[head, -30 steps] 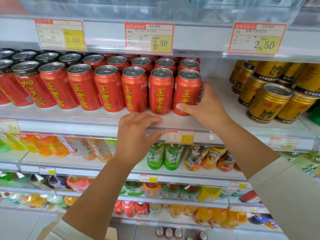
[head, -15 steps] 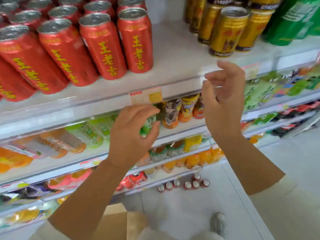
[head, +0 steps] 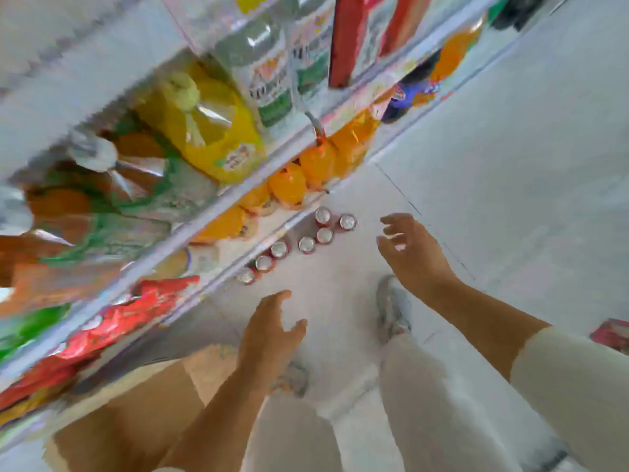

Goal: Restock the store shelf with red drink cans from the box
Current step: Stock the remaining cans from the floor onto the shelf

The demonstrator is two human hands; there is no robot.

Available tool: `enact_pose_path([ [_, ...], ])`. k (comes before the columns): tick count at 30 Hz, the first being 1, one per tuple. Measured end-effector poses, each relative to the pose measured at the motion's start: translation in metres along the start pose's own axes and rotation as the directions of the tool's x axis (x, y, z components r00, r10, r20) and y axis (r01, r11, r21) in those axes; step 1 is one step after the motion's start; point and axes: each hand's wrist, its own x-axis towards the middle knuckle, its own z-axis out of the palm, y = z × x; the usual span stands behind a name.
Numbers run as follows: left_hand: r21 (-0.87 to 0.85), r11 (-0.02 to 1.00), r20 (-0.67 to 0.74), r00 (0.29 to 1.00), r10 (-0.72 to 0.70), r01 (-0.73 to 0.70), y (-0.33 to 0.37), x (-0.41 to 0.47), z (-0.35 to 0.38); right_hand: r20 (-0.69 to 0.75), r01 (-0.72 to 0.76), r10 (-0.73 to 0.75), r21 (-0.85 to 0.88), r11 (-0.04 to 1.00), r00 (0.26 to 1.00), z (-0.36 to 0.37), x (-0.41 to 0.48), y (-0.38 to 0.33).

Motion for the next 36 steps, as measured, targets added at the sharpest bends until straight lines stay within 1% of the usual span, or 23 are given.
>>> enact_pose_path([
  [3, 0.029, 0.994, 0.03, 0.994, -0.102, 0.101, -0.042, 0.073, 0.069, 0.081, -0.068, 0.073, -0.062, 0.996, 0.994, 0.047, 0.065, 0.075],
  [5, 0.047, 0.993, 0.016, 0.994, -0.106, 0.105, -0.064, 0.123, 0.106, 0.131, -0.069, 0.084, -0.115, 0.991, 0.988, 0.085, 0.106, 0.118],
  [10, 0.074, 0.997, -0.046, 0.999, 0.008, -0.004, -0.115, 0.253, 0.169, 0.236, -0.012, 0.063, -0.21, 0.978, 0.97, 0.19, 0.194, 0.199],
  [14, 0.092, 0.991, -0.13, 0.986, 0.104, -0.092, -0.132, 0.323, 0.199, 0.203, 0.044, -0.009, -0.167, 0.985, 0.979, 0.252, 0.238, 0.231],
  [18, 0.174, 0.974, -0.16, 0.971, 0.176, -0.147, -0.135, 0.359, 0.222, 0.201, 0.114, -0.076, -0.184, 0.976, 0.977, 0.285, 0.257, 0.249],
  [22, 0.147, 0.979, -0.223, 0.959, 0.173, -0.143, -0.14, 0.377, 0.234, 0.141, 0.202, -0.176, -0.19, 0.961, 0.974, 0.303, 0.266, 0.261],
  [24, 0.134, 0.982, -0.23, 0.959, 0.164, -0.136, -0.142, 0.379, 0.234, 0.1, 0.23, -0.215, -0.187, 0.955, 0.972, 0.308, 0.268, 0.263],
  [26, 0.126, 0.982, -0.204, 0.965, 0.167, -0.143, -0.143, 0.376, 0.23, 0.069, 0.231, -0.221, -0.188, 0.955, 0.973, 0.309, 0.266, 0.261],
  [28, 0.117, 0.979, -0.189, 0.964, 0.188, -0.168, -0.141, 0.368, 0.223, 0.054, 0.194, -0.187, -0.174, 0.965, 0.981, 0.304, 0.26, 0.255],
  [30, 0.104, 0.976, -0.198, 0.957, 0.21, -0.193, -0.132, 0.351, 0.211, 0.033, 0.151, -0.148, -0.143, 0.978, 0.988, 0.289, 0.247, 0.244],
  [32, 0.065, 0.975, -0.212, 0.952, 0.222, -0.213, -0.115, 0.324, 0.191, 0.014, 0.14, -0.139, -0.125, 0.982, 0.99, 0.264, 0.224, 0.227],
  [36, 0.012, 0.974, -0.233, 0.947, 0.221, -0.224, -0.059, 0.244, 0.131, -0.04, 0.119, -0.123, -0.103, 0.988, 0.992, 0.192, 0.163, 0.172],
])
